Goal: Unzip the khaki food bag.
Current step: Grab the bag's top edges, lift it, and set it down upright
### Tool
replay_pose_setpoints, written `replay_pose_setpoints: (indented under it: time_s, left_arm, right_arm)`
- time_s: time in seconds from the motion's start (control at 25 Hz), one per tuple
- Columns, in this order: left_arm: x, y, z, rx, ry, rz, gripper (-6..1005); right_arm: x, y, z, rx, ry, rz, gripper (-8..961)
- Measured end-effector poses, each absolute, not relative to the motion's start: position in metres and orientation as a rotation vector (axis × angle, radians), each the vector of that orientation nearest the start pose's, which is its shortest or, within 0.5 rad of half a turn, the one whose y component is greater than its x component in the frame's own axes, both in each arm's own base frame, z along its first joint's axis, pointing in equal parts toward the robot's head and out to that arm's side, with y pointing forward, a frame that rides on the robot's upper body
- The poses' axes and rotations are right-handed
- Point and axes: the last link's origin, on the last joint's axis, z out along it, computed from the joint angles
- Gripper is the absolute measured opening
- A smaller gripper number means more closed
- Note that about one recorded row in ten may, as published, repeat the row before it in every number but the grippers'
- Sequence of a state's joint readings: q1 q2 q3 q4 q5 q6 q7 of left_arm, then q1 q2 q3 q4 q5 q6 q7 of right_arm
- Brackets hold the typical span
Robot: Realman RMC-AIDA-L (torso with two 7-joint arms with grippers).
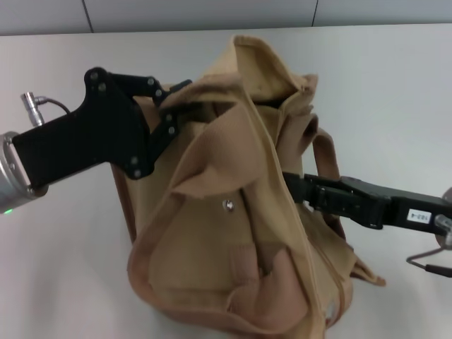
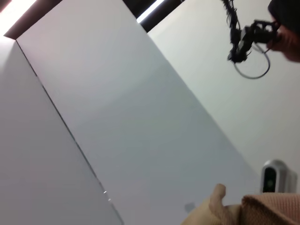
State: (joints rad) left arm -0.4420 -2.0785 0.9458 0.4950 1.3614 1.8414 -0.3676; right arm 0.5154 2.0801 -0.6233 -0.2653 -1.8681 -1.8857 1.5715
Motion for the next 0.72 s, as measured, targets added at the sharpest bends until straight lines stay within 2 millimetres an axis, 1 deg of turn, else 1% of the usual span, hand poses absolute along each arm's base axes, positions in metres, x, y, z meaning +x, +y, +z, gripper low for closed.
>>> replay_pose_setpoints:
  time_s: [0.04, 0.2, 0.36, 0.4, 0.6, 0.72]
  left_arm:
    - [-0.219, 0.287, 0.008, -2.24, 0.6, -1.161, 98]
    - [-0.211, 0.299, 0.004, -2.2, 0.628, -1.139, 99]
    - [-0.209, 0.302, 0.001, -2.18, 0.625, -1.14, 101]
    - [-0.211, 0.301, -0.001, -2.175, 0.618, -1.134, 101]
    - [-0.216, 0.297, -0.004, -2.184, 0.593, -1.131, 102]
    - [-0.22, 0.288, -0.011, -2.223, 0.577, -1.14, 103]
  right_arm:
    - [0.239, 0.261, -0.031, -2.716, 1.288, 1.462, 392]
    - [0.231, 0.273, -0.042, -2.713, 1.202, 1.43, 392]
    - [0.226, 0.285, -0.054, -2.711, 1.175, 1.354, 392]
    - [0.227, 0.289, -0.057, -2.703, 1.183, 1.317, 392]
    - [0.235, 0.292, -0.059, -2.65, 1.213, 1.274, 393]
    - [0.236, 0.293, -0.06, -2.644, 1.208, 1.263, 393]
